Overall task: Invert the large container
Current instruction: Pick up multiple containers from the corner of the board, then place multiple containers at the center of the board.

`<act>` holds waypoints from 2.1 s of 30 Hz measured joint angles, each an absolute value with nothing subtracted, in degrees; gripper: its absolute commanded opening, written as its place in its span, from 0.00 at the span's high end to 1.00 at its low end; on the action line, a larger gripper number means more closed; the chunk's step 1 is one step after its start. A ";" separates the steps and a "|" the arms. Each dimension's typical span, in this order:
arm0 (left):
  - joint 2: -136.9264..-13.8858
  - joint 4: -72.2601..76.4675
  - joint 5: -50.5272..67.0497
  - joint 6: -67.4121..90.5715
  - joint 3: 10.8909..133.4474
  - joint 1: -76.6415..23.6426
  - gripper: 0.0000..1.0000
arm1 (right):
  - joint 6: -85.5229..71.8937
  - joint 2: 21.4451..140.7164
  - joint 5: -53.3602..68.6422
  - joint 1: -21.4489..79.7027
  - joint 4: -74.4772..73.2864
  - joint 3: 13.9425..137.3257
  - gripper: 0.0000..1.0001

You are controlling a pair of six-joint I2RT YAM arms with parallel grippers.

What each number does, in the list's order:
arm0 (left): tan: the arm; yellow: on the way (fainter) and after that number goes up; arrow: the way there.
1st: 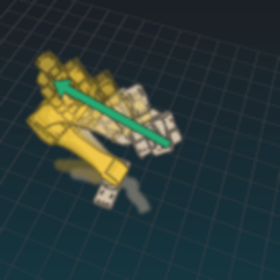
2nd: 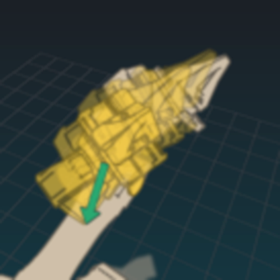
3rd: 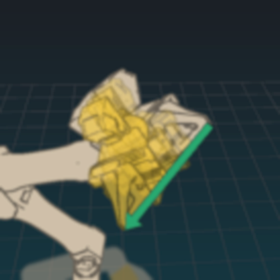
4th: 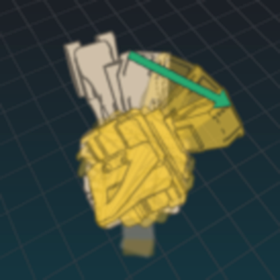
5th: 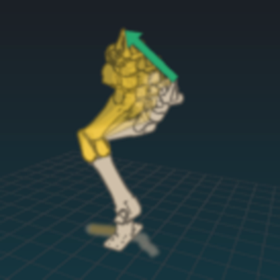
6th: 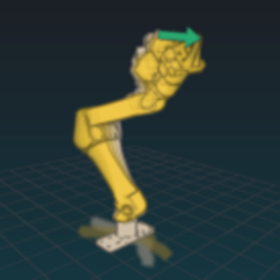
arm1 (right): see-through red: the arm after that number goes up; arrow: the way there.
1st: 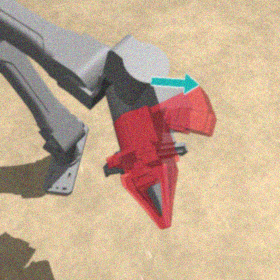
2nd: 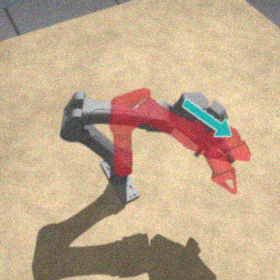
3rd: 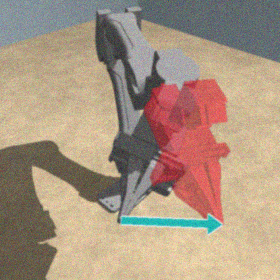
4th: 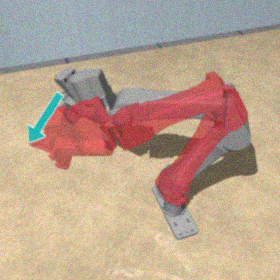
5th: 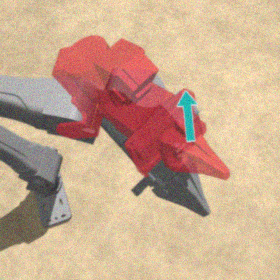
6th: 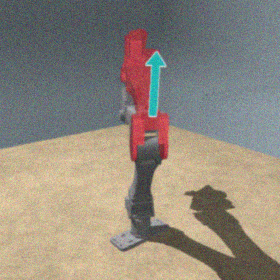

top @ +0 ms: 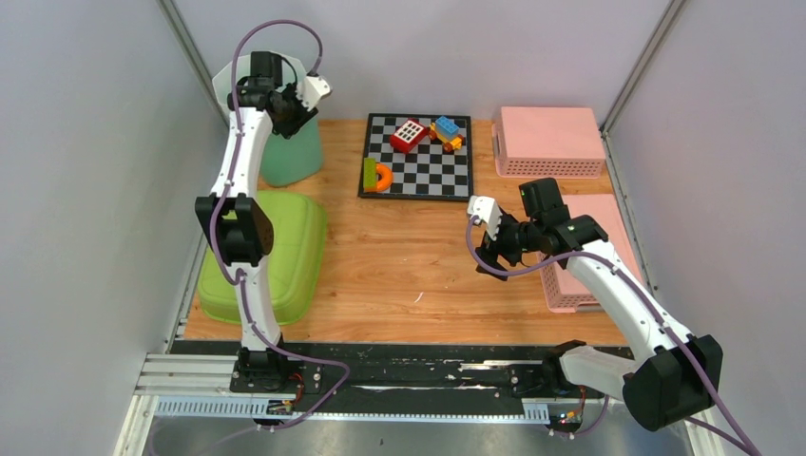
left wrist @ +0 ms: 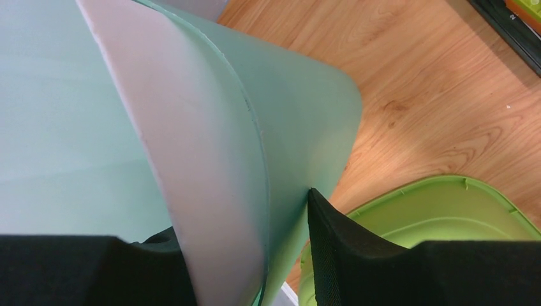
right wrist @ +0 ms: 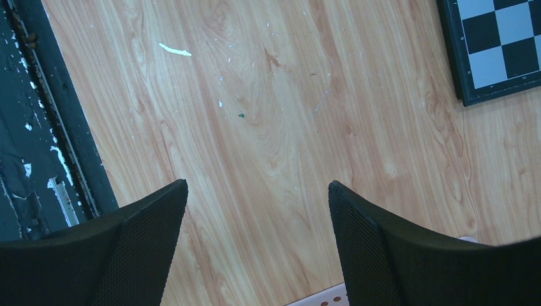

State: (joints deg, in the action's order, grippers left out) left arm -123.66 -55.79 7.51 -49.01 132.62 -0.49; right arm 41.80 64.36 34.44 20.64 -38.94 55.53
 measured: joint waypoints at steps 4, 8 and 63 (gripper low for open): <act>-122.37 -54.26 7.97 -47.29 130.52 -0.45 1.00 | 41.78 64.36 34.37 20.64 -38.92 55.53 0.17; -120.20 -52.16 8.58 -45.04 127.37 -0.47 1.00 | 41.41 64.36 33.93 20.64 -38.63 55.53 0.17; -81.17 -48.88 14.17 -30.57 87.70 -54.98 0.91 | 27.99 56.64 8.56 6.22 -28.82 59.40 0.11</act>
State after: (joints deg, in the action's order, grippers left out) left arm -81.17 -48.88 14.17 -30.57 87.70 -54.98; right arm 27.99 56.64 8.56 6.22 -28.82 59.40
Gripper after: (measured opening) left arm 0.422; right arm 0.885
